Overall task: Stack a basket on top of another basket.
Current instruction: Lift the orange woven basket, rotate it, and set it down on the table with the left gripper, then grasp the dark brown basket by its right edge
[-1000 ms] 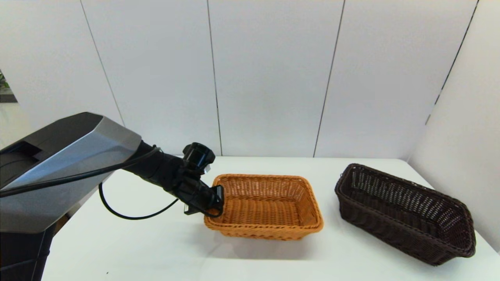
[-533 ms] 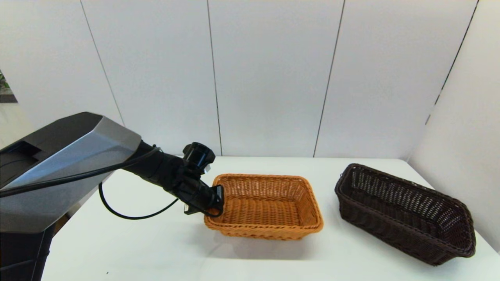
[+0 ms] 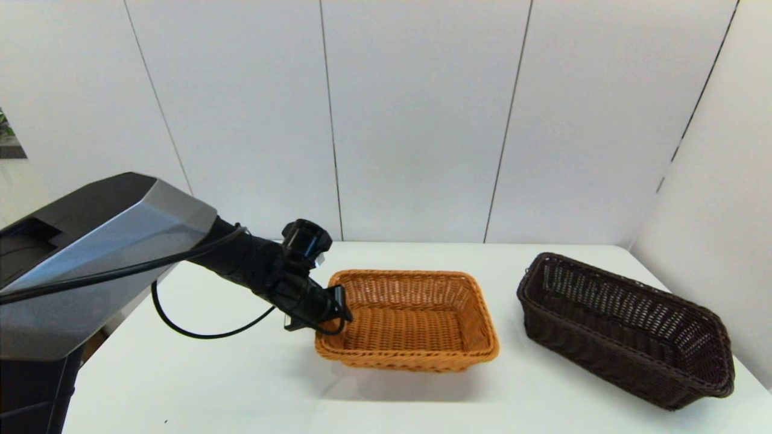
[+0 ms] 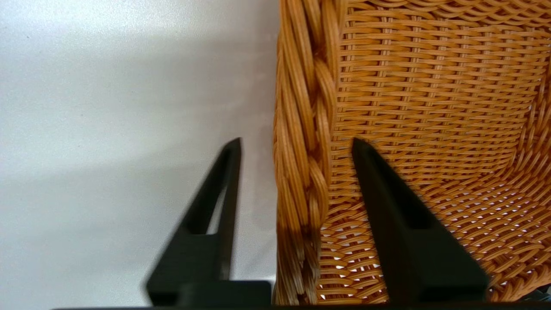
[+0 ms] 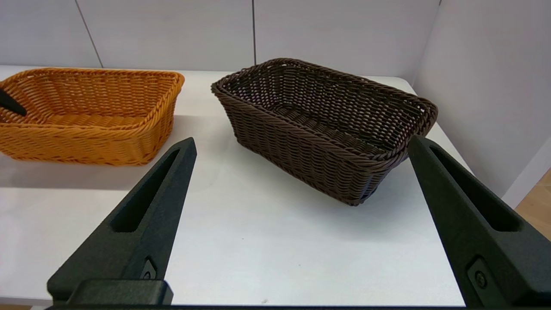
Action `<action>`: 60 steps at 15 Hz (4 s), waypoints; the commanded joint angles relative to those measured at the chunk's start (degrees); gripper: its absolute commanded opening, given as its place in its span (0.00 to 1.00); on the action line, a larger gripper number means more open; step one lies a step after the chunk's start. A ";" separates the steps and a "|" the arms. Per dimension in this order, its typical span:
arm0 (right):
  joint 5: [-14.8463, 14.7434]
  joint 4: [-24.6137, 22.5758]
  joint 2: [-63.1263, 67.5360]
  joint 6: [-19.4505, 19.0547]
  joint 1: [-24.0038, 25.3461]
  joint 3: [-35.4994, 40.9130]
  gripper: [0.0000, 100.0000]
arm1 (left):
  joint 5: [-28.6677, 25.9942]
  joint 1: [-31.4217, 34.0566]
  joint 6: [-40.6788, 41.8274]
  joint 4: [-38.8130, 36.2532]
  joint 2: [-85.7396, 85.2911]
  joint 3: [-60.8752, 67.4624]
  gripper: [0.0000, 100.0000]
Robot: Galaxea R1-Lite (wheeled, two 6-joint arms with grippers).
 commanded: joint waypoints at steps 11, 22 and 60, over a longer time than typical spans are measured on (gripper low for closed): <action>0.02 0.00 0.07 -0.02 0.05 0.00 1.00 | 4.78 1.57 6.21 1.88 -30.37 5.15 1.00; 0.02 0.00 0.07 -0.02 0.05 0.00 1.00 | 15.41 1.48 26.51 4.08 -66.76 30.63 1.00; 0.02 0.00 0.07 -0.02 -0.04 0.00 1.00 | 11.72 23.89 44.44 -11.21 -129.25 74.23 1.00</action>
